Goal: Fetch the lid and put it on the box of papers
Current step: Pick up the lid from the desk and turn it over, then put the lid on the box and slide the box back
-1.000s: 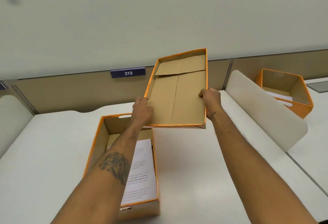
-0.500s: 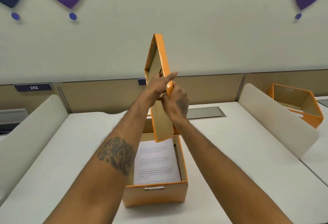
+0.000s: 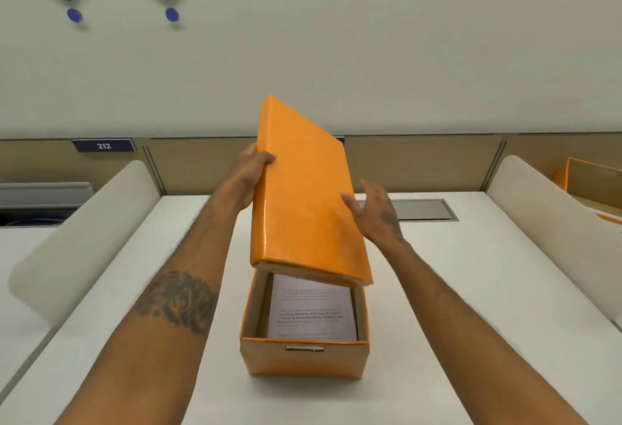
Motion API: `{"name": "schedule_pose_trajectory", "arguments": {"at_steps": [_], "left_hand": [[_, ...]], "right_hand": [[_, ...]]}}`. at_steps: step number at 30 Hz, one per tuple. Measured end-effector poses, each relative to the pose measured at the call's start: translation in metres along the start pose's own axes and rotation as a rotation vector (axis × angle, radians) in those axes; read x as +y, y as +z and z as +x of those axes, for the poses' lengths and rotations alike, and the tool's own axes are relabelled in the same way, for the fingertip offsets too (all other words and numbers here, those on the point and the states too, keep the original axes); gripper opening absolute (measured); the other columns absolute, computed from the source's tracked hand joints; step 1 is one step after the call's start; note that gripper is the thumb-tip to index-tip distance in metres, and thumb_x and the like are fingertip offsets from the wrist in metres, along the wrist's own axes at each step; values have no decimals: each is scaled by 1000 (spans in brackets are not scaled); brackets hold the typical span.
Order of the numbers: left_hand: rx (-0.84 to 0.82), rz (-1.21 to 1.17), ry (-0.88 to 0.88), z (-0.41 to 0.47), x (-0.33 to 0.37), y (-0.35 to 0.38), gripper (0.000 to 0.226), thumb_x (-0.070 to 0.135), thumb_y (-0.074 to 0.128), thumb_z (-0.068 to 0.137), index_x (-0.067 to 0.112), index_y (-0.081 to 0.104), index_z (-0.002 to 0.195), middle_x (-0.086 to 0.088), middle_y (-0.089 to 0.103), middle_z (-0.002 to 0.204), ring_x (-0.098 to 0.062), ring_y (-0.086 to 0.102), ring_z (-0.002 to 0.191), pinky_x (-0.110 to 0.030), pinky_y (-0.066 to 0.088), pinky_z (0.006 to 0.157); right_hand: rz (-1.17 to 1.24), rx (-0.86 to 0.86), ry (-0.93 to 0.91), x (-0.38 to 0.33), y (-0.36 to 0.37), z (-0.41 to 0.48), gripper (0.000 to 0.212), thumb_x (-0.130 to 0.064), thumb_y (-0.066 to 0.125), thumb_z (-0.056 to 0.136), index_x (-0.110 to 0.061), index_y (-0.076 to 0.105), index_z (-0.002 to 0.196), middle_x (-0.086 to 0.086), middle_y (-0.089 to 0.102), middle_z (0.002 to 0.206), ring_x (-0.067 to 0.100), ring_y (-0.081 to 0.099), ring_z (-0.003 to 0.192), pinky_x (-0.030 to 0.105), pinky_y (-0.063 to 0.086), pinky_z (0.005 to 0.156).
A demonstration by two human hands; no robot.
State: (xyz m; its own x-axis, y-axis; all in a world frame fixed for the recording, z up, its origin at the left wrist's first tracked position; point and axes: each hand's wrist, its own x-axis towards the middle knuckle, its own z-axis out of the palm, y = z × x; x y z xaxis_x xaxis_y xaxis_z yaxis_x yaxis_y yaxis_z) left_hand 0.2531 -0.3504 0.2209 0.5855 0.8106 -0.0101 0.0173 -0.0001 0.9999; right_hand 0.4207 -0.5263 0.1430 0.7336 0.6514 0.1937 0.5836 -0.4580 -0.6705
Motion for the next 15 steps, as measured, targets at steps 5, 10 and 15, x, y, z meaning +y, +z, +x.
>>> {"name": "schedule_pose_trajectory", "arguments": {"at_steps": [5, 10, 15], "left_hand": [[-75, -121, -143, 0, -34, -22, 37, 22, 45, 101, 13, 52, 136, -13, 66, 123, -30, 67, 101, -43, 57, 75], [-144, -45, -207, 2, -75, -27, 41, 34, 43, 103, 22, 44, 142, -8, 63, 128, -29, 64, 113, -44, 55, 84], [-110, 199, -202, 9, -120, -40, 54, 50, 37, 101, 28, 33, 151, -1, 54, 142, -24, 59, 119, -47, 49, 100]], "right_hand": [[552, -310, 362, 50, 10, 0, 90, -74, 45, 86, -26, 14, 156, 5, 34, 154, 34, 44, 135, 50, 44, 98], [688, -277, 348, 54, 28, -6, 56, -50, 57, 93, -28, 46, 143, 3, 60, 132, 27, 63, 111, 52, 52, 94], [591, -149, 307, 55, 47, -15, 53, -46, 60, 91, -29, 50, 141, 1, 65, 126, 25, 67, 103, 53, 54, 91]]}}
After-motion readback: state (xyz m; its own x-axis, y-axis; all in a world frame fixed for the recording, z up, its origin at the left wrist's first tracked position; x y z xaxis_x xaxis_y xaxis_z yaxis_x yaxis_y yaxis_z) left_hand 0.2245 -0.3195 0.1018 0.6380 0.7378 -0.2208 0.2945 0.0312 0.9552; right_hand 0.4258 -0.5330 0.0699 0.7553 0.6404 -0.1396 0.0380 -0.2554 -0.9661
